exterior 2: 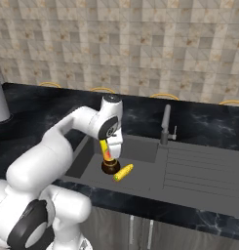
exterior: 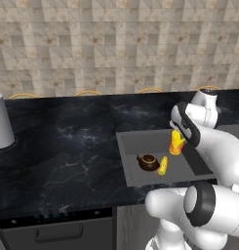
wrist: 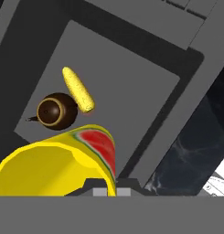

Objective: Pick the teapot and cup and place them in the sink. Then turn on the water.

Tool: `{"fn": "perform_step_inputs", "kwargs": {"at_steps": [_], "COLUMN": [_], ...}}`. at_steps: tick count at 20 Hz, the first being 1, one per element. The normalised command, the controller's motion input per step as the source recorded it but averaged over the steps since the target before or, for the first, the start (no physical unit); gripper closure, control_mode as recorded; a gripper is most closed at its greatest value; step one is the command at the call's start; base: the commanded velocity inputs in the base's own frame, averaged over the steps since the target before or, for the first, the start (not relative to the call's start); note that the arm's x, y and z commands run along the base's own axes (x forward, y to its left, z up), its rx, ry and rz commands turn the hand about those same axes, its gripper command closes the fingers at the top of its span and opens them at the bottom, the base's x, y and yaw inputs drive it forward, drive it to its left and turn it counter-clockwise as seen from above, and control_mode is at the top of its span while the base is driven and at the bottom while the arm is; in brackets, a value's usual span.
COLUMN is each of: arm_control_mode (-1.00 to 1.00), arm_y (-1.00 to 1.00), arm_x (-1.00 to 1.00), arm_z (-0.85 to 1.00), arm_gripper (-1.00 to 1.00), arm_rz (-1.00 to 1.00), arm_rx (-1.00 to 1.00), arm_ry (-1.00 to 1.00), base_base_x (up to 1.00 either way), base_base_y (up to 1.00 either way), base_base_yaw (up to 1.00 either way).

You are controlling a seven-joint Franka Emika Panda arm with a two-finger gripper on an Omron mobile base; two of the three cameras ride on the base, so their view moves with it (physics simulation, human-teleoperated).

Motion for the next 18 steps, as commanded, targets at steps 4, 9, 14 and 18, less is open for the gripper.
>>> {"fn": "perform_step_inputs", "kwargs": {"at_steps": [4,9,14,18], "arm_control_mode": [-1.00,-1.00,-1.00,-1.00], "arm_y": [-0.03,-0.19,-0.25,-0.18], "arm_x": [0.04,0.15,0.16,0.20], "arm_z": [-0.32,-0.16,-0.11,-0.22], "arm_gripper": [1.00,1.00,1.00,1.00], "arm_rz": [-0.16,-0.10,-0.01,0.00], "arm_rx": [0.00,0.00,0.00,0.00], "arm_ry": [-0.08,-0.03,0.00,0.00], "base_base_x": [0.00,0.00,0.00,0.00], "base_base_y": [0.00,0.00,0.00,0.00], "base_base_yaw": [0.00,0.00,0.00,0.00]}}
